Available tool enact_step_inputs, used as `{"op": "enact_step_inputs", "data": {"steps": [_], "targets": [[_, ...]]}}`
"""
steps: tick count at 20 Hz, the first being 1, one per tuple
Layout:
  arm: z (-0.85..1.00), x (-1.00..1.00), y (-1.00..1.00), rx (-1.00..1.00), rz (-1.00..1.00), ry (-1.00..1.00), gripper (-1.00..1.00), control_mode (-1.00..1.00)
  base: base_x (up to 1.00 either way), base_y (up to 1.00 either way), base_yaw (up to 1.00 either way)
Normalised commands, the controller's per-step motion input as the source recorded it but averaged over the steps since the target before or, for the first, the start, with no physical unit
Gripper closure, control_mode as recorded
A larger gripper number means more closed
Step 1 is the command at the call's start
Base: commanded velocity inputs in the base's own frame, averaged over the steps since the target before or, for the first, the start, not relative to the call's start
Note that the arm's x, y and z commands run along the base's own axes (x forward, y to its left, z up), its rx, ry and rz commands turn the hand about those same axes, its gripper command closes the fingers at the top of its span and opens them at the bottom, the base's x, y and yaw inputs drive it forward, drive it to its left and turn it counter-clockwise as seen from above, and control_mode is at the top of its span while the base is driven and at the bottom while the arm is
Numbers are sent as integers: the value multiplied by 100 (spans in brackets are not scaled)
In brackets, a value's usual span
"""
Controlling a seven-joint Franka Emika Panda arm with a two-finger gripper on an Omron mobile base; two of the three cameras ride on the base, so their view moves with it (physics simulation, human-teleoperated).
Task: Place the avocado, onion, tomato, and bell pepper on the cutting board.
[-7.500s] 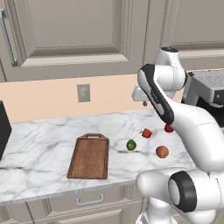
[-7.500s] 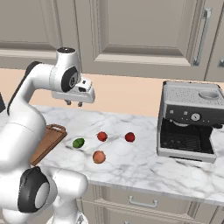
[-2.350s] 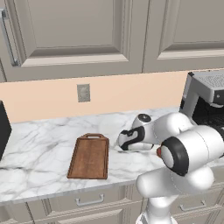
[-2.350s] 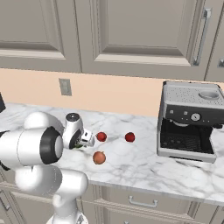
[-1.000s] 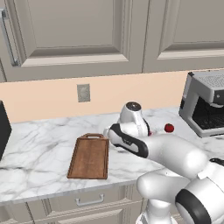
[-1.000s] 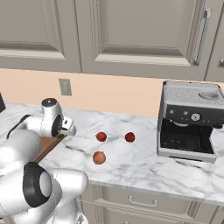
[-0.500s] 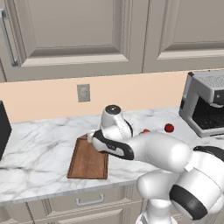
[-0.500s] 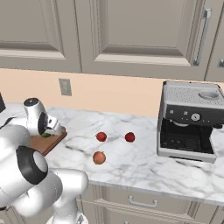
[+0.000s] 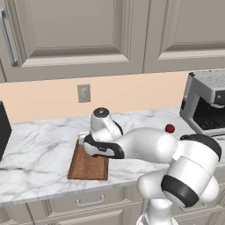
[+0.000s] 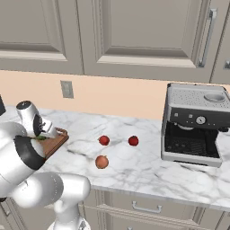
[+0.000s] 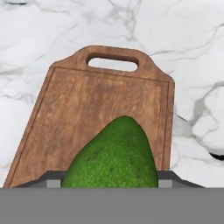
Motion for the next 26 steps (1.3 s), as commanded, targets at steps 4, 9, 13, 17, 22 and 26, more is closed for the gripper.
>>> {"op": "enact_step_inputs", "data": {"steps": [4, 9, 13, 17, 22, 26], "targets": [[-13, 25, 14, 0, -5, 0, 100, -100, 0, 0, 0], [-15, 21, 20, 0, -6, -3, 100, -100, 0, 0, 0], [-19, 19, 32, 0, -5, 0, 100, -100, 0, 0, 0], [-23, 20, 21, 0, -5, 0, 100, -100, 0, 0, 0], [-27, 24, 8, 0, -5, -1, 100, -100, 0, 0, 0], [-31, 22, 3, 0, -5, 0, 100, -100, 0, 0, 0]]}}
